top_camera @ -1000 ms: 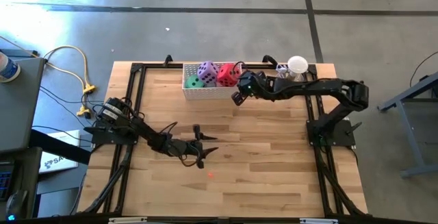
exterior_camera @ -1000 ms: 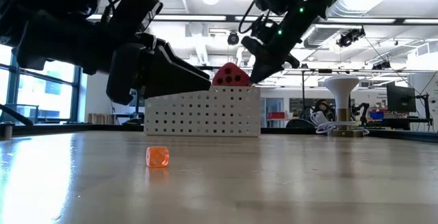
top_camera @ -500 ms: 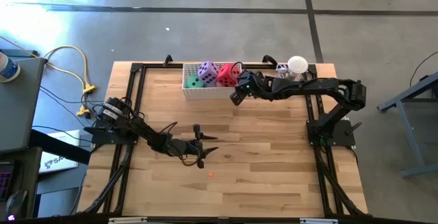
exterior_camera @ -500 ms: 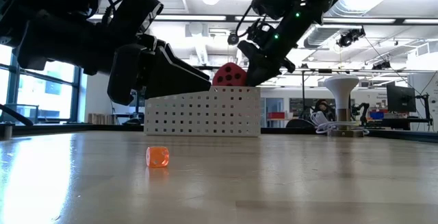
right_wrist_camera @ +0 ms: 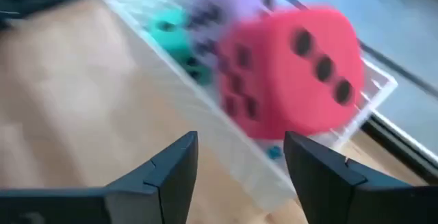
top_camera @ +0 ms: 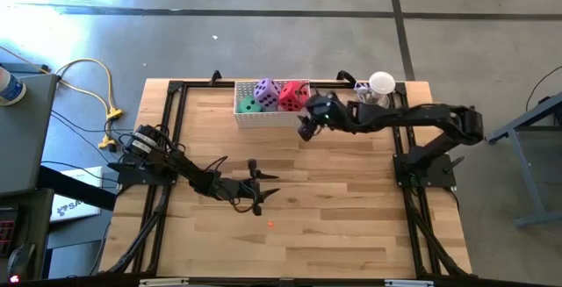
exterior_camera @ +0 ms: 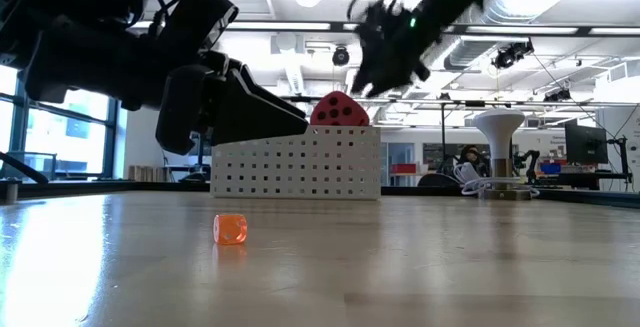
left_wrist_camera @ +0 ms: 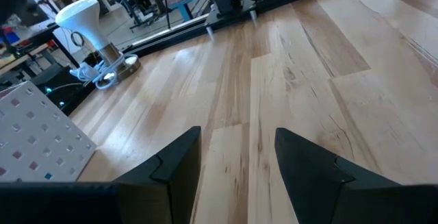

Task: Pick & Place Dice
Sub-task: Put the small orange dice into the white basket

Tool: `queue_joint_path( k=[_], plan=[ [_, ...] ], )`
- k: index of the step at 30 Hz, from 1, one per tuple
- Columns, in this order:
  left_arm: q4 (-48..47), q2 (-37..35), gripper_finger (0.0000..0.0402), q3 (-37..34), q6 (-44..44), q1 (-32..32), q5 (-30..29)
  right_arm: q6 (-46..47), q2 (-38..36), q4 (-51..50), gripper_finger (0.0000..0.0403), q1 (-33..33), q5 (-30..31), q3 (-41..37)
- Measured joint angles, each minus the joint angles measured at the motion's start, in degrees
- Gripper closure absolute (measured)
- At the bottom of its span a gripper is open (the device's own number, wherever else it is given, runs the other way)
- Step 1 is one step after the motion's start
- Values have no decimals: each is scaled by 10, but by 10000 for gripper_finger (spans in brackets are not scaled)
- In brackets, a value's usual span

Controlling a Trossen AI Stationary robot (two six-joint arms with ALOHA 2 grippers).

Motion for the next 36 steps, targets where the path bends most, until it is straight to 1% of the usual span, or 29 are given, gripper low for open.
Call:
queue_joint_path(
  k=[3,7,12,16,20,23,25,26,29,31,34,36],
  plan=[
    [0,0,222,-2,-13,0,0,-24,-25,-2,204,35,0,0],
    [0,0,222,-2,-26,-2,0,-42,-52,-1,221,100,1,0],
    [-2,0,222,-2,-45,-13,0,-42,-66,-23,242,184,-1,0],
    [-3,0,222,-2,-49,-20,-1,-21,-66,-39,255,242,-1,0],
    [-8,0,222,-2,-64,-33,-1,16,-51,-38,265,294,-1,-1],
    [-20,0,222,-3,-91,-46,-1,46,-31,-16,267,327,-2,-11],
    [-22,0,222,-3,-108,-56,-3,50,-16,0,267,346,-2,-23],
    [-23,0,222,-3,-114,-61,-3,46,-7,9,268,354,1,-30],
    [-24,0,222,-3,-121,-79,-8,33,25,70,270,373,40,-42],
    [-24,0,222,-2,-124,-91,-15,16,46,93,270,384,60,-44],
    [-24,-2,222,-2,-139,-107,-38,-14,80,136,270,392,63,-45],
    [-24,-4,222,-2,-175,-118,-38,-33,94,167,270,395,62,-45]
  ],
)
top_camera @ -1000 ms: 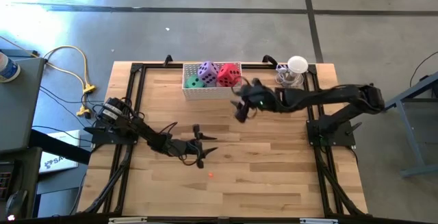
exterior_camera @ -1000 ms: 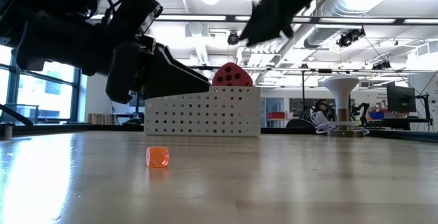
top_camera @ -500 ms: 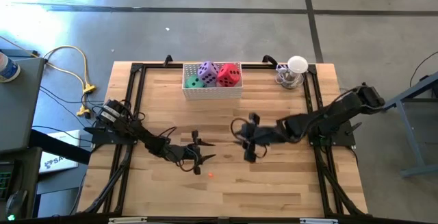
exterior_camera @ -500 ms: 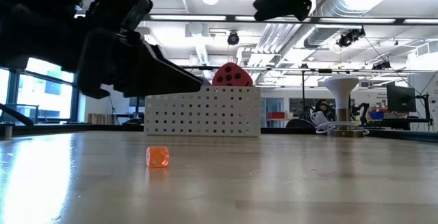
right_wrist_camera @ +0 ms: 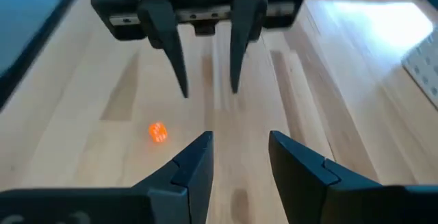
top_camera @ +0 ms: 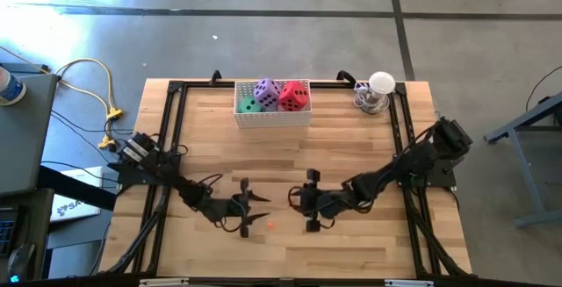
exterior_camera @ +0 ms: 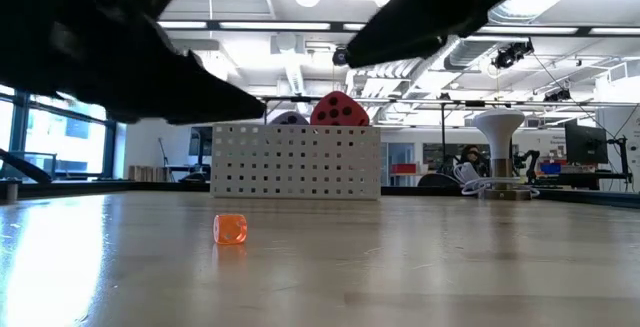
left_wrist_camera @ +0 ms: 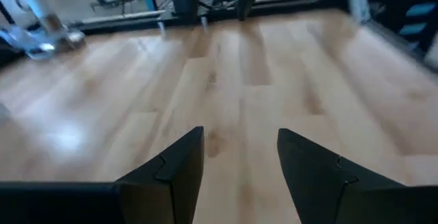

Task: Pick & Place Dice
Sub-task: Put the small orange dice into the white basket

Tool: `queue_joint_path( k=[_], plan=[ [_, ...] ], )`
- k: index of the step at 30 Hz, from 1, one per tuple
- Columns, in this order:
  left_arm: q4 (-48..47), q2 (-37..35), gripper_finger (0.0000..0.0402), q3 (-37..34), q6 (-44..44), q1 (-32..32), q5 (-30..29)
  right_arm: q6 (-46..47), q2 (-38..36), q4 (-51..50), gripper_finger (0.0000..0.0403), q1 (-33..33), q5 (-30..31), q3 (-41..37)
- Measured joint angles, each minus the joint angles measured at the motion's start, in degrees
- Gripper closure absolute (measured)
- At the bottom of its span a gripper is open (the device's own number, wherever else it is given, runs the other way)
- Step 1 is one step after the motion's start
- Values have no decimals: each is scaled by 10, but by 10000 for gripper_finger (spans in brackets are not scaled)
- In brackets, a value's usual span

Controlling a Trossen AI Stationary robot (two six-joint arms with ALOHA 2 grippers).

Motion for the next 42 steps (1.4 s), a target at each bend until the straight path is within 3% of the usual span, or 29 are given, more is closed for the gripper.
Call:
queue_joint_path(
  k=[8,14,21,30,42],
  plan=[
    [-84,-2,222,0,-121,-19,37,-50,18,52,272,5,0,1],
    [-103,-2,222,0,-123,-16,99,-50,18,75,272,3,0,1],
    [-107,-2,222,0,-135,-10,110,-50,18,77,272,3,-2,1],
    [-105,32,222,10,-172,19,187,-50,18,75,272,3,-7,1],
    [-83,55,222,14,-148,29,217,-45,18,73,272,3,-50,1]
  ],
)
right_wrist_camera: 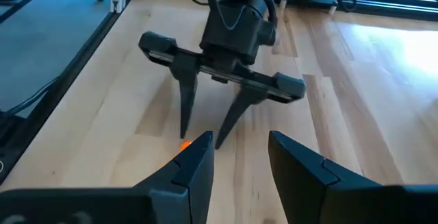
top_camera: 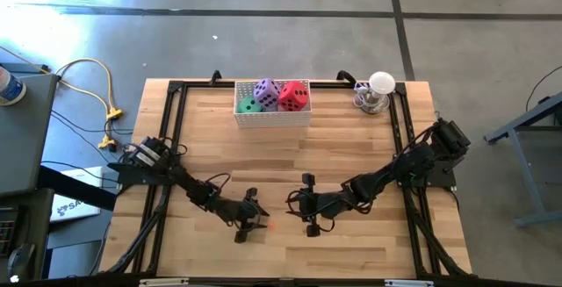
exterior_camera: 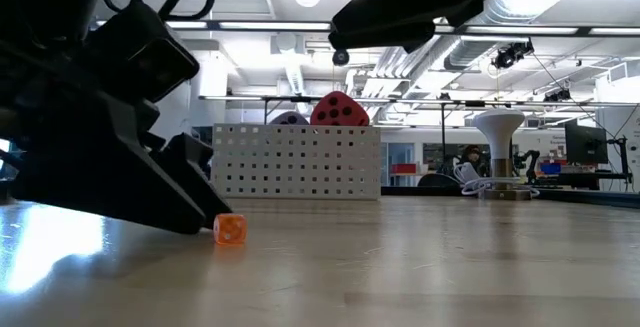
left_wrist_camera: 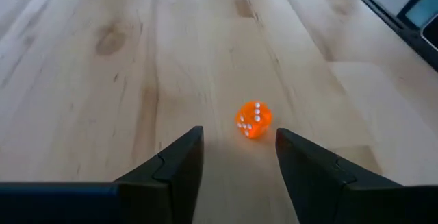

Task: Pick & Place Dice
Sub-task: Put the small orange dice into the white basket

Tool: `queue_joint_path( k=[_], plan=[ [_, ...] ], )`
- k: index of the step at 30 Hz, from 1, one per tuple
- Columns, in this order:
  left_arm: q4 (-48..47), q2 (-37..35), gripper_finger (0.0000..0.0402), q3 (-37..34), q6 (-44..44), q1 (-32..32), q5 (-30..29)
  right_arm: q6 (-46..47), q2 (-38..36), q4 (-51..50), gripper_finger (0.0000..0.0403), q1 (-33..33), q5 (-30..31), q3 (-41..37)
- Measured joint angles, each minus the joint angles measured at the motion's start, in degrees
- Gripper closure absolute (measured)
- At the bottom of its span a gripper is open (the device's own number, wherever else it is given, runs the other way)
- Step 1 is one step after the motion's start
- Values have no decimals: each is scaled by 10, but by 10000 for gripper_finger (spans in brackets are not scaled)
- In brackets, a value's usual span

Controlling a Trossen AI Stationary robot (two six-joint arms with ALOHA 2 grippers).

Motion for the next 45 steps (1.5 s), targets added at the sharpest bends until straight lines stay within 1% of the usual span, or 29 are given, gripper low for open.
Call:
queue_joint_path(
  k=[5,8,13,19,37,42,45],
  plan=[
    [16,10,222,8,41,16,49,0,0,1,272,0,1,0],
    [16,10,222,10,56,23,64,0,0,4,272,0,1,0],
    [18,18,222,15,64,30,82,0,0,4,272,0,-1,0],
    [22,28,222,25,64,48,130,0,0,4,272,0,-1,0],
    [18,28,224,25,58,51,135,2,0,4,272,0,-2,0],
    [17,28,253,25,57,51,134,2,0,4,272,0,-5,0],
    [16,28,272,25,56,51,133,2,0,4,272,0,-18,0]
  ],
)
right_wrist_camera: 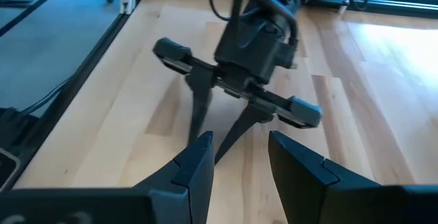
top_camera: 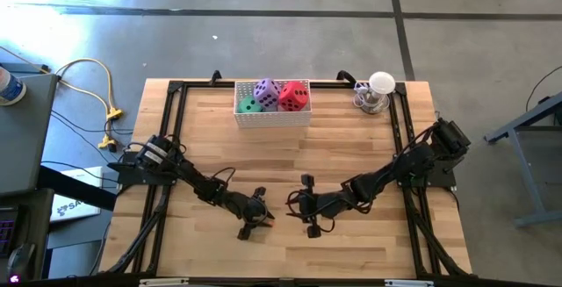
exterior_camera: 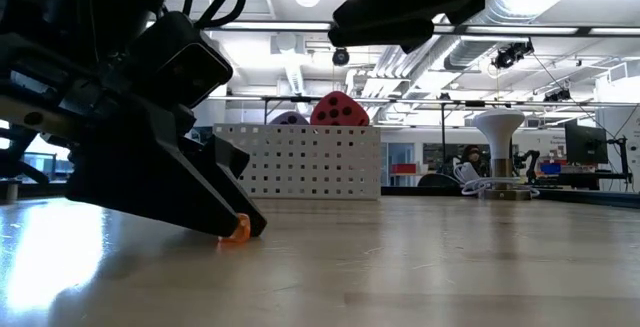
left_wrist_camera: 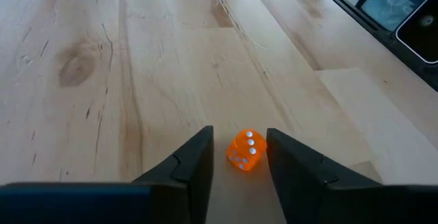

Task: Pick & Place Dice
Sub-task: Put the small orange dice into the white basket

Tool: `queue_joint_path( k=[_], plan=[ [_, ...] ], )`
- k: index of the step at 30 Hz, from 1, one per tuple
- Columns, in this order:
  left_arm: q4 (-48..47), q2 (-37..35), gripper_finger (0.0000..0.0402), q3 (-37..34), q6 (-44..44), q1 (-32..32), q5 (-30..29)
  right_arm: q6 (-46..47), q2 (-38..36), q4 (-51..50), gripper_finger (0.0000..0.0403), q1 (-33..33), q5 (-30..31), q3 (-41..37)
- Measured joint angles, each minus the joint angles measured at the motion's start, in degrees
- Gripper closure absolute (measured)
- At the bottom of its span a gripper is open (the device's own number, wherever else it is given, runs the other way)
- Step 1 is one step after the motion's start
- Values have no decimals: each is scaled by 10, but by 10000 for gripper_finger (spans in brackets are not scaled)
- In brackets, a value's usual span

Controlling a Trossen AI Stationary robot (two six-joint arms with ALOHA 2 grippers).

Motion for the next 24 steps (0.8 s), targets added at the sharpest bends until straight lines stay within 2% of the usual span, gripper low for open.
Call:
queue_joint_path(
  k=[14,19,24],
  plan=[
    [-1,-1,327,-1,-2,7,4,18,0,0,272,0,-22,0],
    [-45,-30,356,-3,16,7,8,33,0,0,272,0,-48,0],
    [-70,-52,357,-3,31,7,-5,35,0,0,272,0,-48,0]
  ],
)
